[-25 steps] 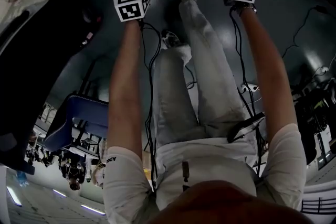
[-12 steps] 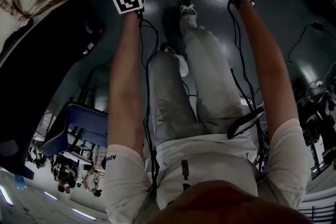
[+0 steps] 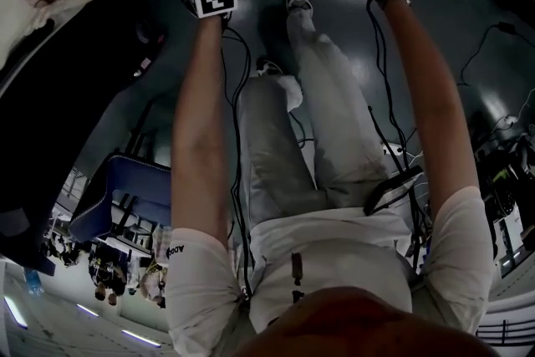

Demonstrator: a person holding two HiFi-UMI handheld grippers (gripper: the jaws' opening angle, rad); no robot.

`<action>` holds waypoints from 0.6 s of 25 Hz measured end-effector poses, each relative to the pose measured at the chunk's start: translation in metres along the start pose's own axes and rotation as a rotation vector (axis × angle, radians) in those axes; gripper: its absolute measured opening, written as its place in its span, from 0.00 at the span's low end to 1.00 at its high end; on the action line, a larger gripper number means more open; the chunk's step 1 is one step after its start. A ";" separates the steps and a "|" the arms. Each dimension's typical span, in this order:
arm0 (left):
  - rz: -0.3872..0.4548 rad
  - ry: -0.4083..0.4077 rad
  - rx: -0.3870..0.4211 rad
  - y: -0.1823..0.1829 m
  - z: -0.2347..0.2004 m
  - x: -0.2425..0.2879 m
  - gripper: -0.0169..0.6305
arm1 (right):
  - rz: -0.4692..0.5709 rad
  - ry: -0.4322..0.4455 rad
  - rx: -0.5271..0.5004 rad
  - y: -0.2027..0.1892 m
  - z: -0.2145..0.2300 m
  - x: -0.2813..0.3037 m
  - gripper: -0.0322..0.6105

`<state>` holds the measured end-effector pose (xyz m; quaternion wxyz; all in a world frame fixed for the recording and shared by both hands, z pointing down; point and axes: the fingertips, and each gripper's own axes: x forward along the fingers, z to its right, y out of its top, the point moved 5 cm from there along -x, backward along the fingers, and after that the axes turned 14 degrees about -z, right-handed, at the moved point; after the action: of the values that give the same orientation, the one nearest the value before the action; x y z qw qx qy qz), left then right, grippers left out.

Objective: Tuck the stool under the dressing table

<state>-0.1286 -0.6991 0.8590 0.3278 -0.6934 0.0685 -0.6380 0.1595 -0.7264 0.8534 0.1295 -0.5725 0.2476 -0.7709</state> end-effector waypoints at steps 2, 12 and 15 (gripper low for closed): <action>-0.004 -0.044 -0.010 -0.018 0.008 -0.020 0.15 | 0.004 0.009 -0.016 -0.017 -0.006 -0.019 0.24; 0.002 -0.158 -0.168 -0.081 0.021 -0.144 0.04 | -0.027 0.026 -0.001 -0.072 -0.037 -0.145 0.06; 0.011 -0.205 -0.248 -0.093 0.033 -0.193 0.04 | -0.005 0.083 -0.014 -0.079 -0.052 -0.188 0.06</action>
<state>-0.1625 -0.5152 0.7481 0.2484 -0.7897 0.1169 -0.5487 0.1754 -0.5570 0.7294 0.1131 -0.5417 0.2567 -0.7924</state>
